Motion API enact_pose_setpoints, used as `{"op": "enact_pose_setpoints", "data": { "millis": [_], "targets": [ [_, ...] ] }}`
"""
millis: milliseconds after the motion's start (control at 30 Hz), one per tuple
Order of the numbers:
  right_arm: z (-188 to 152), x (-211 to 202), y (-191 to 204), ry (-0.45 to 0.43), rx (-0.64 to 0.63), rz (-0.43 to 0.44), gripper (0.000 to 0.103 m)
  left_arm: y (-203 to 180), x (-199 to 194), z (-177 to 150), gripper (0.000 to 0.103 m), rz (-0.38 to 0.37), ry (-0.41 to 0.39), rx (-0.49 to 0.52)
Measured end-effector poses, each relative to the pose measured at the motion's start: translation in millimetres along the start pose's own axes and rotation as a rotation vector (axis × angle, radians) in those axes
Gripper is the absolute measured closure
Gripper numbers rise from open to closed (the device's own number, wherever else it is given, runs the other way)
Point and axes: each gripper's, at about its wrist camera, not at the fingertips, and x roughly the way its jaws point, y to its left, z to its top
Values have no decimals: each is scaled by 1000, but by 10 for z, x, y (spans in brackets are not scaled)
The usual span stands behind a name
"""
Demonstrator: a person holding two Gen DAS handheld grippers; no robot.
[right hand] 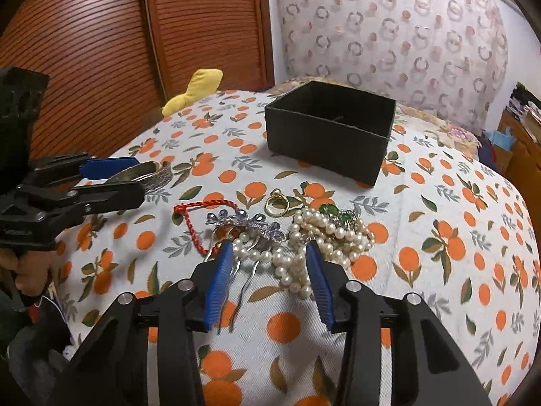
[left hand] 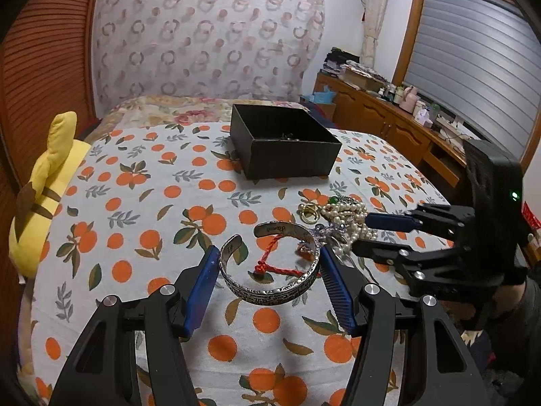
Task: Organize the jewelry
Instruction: 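Grasp the pearl necklace with the right tool while the left tool holds the silver bangle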
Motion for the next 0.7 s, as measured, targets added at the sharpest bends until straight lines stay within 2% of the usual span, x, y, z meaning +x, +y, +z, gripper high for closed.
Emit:
{"op": "enact_pose_setpoints", "data": {
  "millis": [133, 200, 267, 367, 700],
  "targets": [
    [16, 97, 34, 29, -40, 3, 58, -15, -3, -5, 45, -3, 0, 5],
    [16, 94, 16, 30, -37, 7, 69, -18, -1, -6, 45, -2, 1, 5],
    [0, 83, 0, 32, -43, 1, 88, -18, -1, -7, 45, -2, 1, 5],
    [-19, 44, -24, 32, -49, 19, 95, -37, -1, -10, 45, -3, 3, 7],
    [-31, -225, -47, -13, -35, 41, 95, -88, 18, -9, 45, -7, 7, 14]
  ]
}}
